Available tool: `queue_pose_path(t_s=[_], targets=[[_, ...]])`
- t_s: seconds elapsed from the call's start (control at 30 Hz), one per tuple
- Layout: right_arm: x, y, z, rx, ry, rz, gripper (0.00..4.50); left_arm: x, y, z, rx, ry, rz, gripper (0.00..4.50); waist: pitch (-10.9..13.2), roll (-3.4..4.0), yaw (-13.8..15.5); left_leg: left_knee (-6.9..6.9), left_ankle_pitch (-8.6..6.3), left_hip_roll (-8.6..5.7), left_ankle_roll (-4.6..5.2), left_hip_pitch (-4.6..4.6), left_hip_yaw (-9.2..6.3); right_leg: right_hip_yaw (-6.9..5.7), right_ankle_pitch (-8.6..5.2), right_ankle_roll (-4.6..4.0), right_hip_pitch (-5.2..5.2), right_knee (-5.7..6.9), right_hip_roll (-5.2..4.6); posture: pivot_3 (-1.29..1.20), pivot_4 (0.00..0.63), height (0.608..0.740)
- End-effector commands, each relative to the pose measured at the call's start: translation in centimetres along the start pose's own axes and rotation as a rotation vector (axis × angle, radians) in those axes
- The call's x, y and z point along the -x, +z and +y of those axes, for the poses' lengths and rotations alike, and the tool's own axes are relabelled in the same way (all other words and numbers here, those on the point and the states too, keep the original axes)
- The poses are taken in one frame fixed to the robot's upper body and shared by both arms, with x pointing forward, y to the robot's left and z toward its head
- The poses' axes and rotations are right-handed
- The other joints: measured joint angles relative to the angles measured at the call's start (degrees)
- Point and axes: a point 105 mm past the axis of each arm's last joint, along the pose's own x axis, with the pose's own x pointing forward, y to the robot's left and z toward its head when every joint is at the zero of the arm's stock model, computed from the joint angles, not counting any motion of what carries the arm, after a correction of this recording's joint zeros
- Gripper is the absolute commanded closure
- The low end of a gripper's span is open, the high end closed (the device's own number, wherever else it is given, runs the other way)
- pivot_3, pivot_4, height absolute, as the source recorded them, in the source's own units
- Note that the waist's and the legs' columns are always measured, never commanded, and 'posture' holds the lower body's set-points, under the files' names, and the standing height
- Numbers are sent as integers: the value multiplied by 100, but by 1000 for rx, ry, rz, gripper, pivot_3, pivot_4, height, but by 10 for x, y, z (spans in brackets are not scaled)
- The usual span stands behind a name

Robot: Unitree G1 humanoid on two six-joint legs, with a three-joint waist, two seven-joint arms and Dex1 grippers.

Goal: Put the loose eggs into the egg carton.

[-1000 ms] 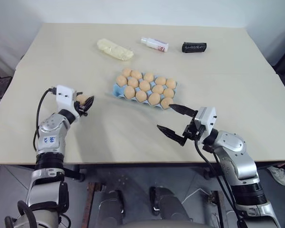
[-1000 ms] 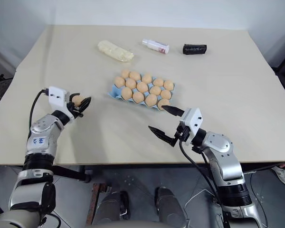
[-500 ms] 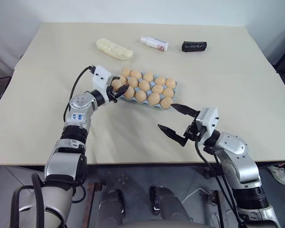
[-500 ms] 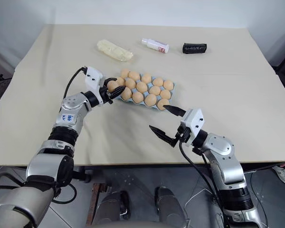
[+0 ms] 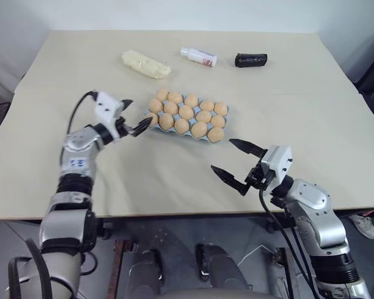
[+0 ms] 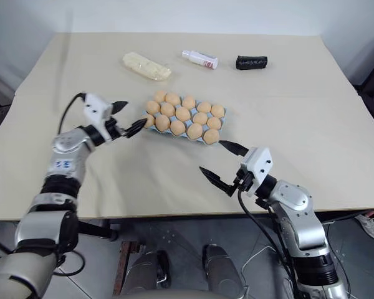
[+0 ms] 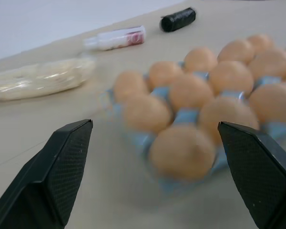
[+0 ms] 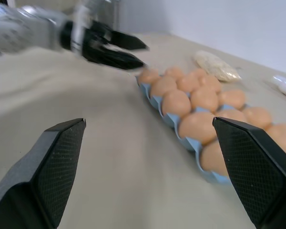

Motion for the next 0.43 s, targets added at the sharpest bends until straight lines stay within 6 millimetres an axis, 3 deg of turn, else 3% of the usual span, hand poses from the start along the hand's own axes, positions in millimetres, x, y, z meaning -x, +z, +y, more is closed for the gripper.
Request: queue_pose_path(t_s=[0.03,0.13,0.2,0.33,0.43], targets=[[7,6,-8,16,4,-7,0,38,5,-4,-80,-89,-2,9,0,0,8,1,-1,1,-2,0,2,2,-3,-1,-3,7,-1,0,150,740],[10,3,-11,13,20,10,0,71,-7,-14,-92,-134,75,9,0,0,15,5,-1,1,4,1,-1,-1,-7,-4,-7,17,-8,0,150,740],[10,1,-14,9,29,15,0,81,-9,-20,-88,-139,94,9,0,-1,36,6,0,6,16,1,-6,-4,-7,-5,-7,22,-19,0,150,740],[9,-1,-17,-1,51,20,0,83,-6,-27,-62,-108,79,9,-1,-1,55,6,4,-4,17,-1,-12,-5,5,-16,-2,13,-45,0,150,740],[8,-3,-17,-6,65,25,0,80,-6,-34,-40,-103,72,9,-1,-2,26,5,9,-11,28,2,-7,-2,-14,-82,11,-4,-55,0,150,740]])
